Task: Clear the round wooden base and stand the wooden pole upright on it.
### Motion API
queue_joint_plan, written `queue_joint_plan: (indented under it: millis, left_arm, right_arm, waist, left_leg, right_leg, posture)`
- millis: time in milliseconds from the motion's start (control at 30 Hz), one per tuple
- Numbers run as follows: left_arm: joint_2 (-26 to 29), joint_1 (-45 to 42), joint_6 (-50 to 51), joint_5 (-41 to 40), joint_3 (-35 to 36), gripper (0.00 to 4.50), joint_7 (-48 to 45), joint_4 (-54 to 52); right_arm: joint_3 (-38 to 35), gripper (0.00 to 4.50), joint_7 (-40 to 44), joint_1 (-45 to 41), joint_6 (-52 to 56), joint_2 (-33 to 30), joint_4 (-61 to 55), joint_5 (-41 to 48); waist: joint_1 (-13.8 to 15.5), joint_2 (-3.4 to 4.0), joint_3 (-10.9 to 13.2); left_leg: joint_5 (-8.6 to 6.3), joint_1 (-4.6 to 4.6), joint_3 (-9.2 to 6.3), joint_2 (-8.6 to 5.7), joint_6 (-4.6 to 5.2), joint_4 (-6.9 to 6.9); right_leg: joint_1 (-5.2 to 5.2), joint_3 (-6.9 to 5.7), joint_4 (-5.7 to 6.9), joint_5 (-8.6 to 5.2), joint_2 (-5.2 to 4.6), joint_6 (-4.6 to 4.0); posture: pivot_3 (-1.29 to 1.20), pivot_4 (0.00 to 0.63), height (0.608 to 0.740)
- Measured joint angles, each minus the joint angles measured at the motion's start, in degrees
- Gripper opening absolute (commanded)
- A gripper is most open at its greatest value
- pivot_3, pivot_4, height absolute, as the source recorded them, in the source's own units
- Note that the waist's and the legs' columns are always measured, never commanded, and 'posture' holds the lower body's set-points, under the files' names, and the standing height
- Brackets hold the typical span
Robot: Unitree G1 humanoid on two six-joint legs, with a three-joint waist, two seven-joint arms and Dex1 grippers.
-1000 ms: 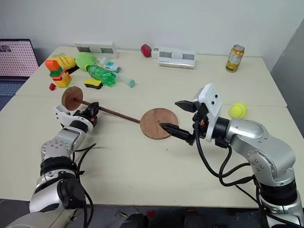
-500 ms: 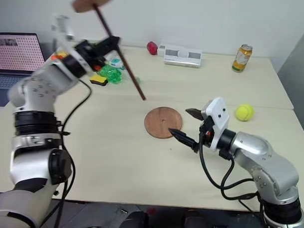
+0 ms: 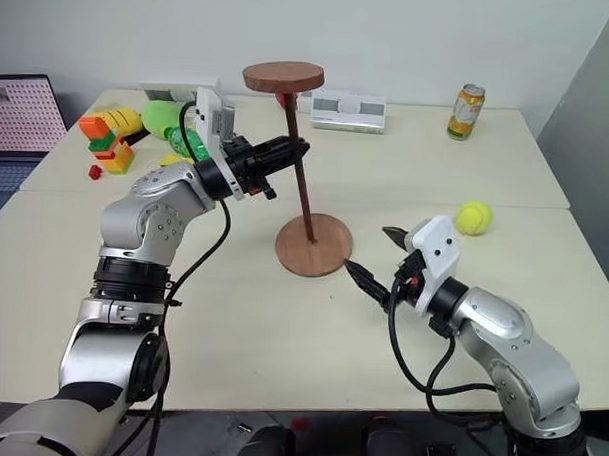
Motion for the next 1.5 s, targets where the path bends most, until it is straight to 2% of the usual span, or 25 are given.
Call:
queue_joint_plan:
  millis: [267, 1067, 1500]
  left_arm:
    - [-3.8, 2.2, -3.2, 1.1, 0.9, 0.33, 1.1, 2.1]
    - [-6.6, 0.7, -11.9, 4.9, 1.2, 0.33, -0.4, 9.0]
    - [-6.3, 5.8, -9.7, 5.4, 0.6, 0.33, 0.5, 1.2]
  right_arm:
    - [0.0, 4.50, -0.6, -1.6, 1.1, 0.1, -0.8, 0.2]
    - [0.0, 4.50, -2.1, -1.4, 2.3, 1.4, -1.1, 0.3]
    - [-0.1, 4.50, -4.3, -1.5, 4.6, 1.9, -3.1, 1.3]
  waist:
    - [0.5, 0.00, 0.0]
    - [0.6, 0.00, 0.0]
    - [0.7, 0.02, -0.1]
  left_leg:
    - [-0.02, -0.03, -0.07, -0.01, 0.03, 0.24]
    - [-0.07, -0.02, -0.16, -0.05, 0.12, 0.49]
    - [-0.14, 0.21, -0.20, -0.04, 0.25, 0.48]
  right_leg:
    - [0.07, -0.06, 0.07, 0.00, 0.00, 0.00]
    - [0.20, -0.13, 0.15, 0.01, -0.01, 0.01]
    - [0.51, -0.17, 0.08, 0.00, -0.01, 0.01]
  posture:
    - [0.00, 0.150, 0.740]
    - [0.00, 0.150, 0.740]
    - [0.00, 0.150, 0.740]
